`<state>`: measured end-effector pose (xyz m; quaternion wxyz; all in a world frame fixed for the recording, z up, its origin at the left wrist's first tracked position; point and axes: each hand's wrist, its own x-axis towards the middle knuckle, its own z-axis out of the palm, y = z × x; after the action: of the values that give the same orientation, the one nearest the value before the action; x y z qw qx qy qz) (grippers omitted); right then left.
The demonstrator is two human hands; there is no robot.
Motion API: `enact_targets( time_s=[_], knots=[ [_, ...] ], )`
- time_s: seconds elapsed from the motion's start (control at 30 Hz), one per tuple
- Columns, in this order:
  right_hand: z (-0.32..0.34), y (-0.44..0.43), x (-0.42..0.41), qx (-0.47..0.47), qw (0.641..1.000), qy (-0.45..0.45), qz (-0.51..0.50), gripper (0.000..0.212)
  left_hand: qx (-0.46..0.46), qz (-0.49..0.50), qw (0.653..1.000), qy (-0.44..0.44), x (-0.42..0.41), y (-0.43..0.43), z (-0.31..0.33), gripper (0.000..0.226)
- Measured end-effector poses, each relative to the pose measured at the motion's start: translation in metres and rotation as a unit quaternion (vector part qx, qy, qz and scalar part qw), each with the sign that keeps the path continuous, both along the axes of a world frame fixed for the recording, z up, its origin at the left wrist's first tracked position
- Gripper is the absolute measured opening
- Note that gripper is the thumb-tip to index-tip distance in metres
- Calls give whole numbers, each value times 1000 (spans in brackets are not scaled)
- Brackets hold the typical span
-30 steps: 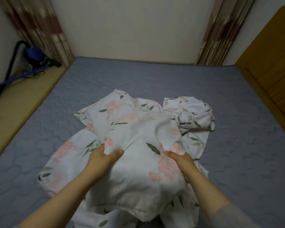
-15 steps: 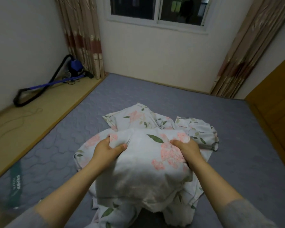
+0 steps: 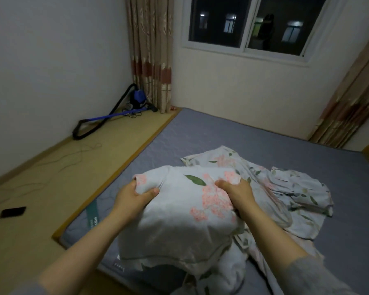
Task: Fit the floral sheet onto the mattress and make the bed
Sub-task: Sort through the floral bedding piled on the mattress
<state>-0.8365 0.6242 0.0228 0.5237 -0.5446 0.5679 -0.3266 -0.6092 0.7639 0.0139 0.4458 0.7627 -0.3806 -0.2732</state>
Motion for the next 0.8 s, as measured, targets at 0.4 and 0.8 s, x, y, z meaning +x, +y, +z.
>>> enact_targets(
  time_s=[0.4, 0.8],
  knots=[
    [-22, 7, 131, 27, 998, 19, 54, 58, -3, 64, 998, 11, 113, 34, -14, 33],
    [-50, -49, 202, 51, 996, 27, 67, 64, 29, 78, 997, 4, 181, -14, -31, 41]
  ],
)
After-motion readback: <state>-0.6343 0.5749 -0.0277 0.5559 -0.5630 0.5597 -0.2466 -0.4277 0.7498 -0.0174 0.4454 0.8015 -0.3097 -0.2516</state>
